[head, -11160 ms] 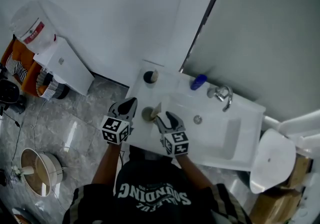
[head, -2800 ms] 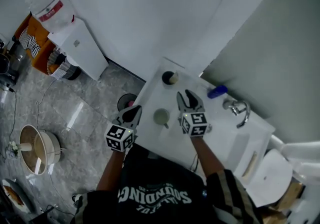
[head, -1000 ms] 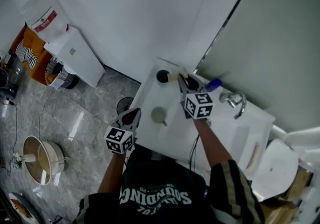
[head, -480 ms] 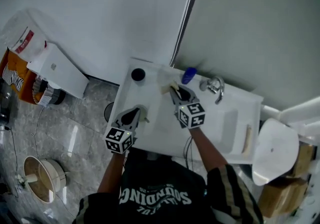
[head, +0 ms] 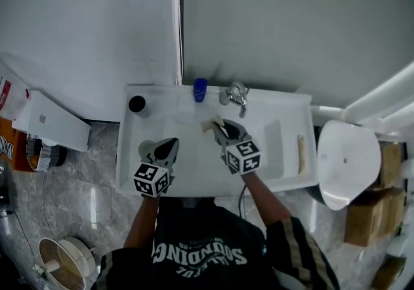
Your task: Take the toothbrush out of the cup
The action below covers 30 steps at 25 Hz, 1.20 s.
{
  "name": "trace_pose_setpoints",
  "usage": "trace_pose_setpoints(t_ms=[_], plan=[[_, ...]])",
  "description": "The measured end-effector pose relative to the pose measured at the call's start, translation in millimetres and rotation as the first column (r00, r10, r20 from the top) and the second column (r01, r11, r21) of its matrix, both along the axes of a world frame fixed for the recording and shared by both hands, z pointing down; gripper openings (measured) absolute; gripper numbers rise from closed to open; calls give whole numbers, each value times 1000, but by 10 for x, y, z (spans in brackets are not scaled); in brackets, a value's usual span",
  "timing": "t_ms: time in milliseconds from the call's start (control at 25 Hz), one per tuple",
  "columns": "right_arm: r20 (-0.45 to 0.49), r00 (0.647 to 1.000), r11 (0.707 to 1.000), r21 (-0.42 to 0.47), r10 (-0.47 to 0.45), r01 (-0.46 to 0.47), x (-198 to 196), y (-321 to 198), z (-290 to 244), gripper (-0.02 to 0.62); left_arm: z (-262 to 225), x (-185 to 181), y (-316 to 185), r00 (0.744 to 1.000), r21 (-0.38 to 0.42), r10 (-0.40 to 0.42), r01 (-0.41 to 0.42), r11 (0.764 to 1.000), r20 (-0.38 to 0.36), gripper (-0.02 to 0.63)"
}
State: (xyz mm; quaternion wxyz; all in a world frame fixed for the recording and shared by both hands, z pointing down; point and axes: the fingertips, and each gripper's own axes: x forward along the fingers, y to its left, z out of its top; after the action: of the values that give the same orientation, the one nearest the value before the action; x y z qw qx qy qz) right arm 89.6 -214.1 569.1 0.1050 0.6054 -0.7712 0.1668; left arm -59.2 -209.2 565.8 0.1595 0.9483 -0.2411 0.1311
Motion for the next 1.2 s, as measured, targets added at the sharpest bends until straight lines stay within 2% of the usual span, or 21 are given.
trace_pose_setpoints(t_ms=[240,440,640,800,920,1120,1200], plan=[[-17,993,992,-41,118,-119,671,606,193,66,5,621,262,991,2,131,-131,991,-1,-1],[-7,972,970,-59,234,-234,1209,1058,286,66,33,1012,447,976,-2,216,-216,976,6,0],[7,945,943,-61,327,-326,1553,1418,313,66,49,1343,642,957,-3,290,-290,957,12,0],[10,918,915,-85,396,-394,1833,1792,379,66,93,1490,765,945,-16,327,-327,945,18,0],[-11,896,890,-104,445,-443,2117,2126,442,66,136,1510,785,946,-26,325,-324,946,22,0],[-51,845,829,-171,533,-533,2562,2735,565,66,213,1512,794,945,-44,325,-323,945,34,-1],[-76,832,813,-184,549,-553,2703,2919,593,66,224,1531,808,945,-48,326,-324,945,33,-1]])
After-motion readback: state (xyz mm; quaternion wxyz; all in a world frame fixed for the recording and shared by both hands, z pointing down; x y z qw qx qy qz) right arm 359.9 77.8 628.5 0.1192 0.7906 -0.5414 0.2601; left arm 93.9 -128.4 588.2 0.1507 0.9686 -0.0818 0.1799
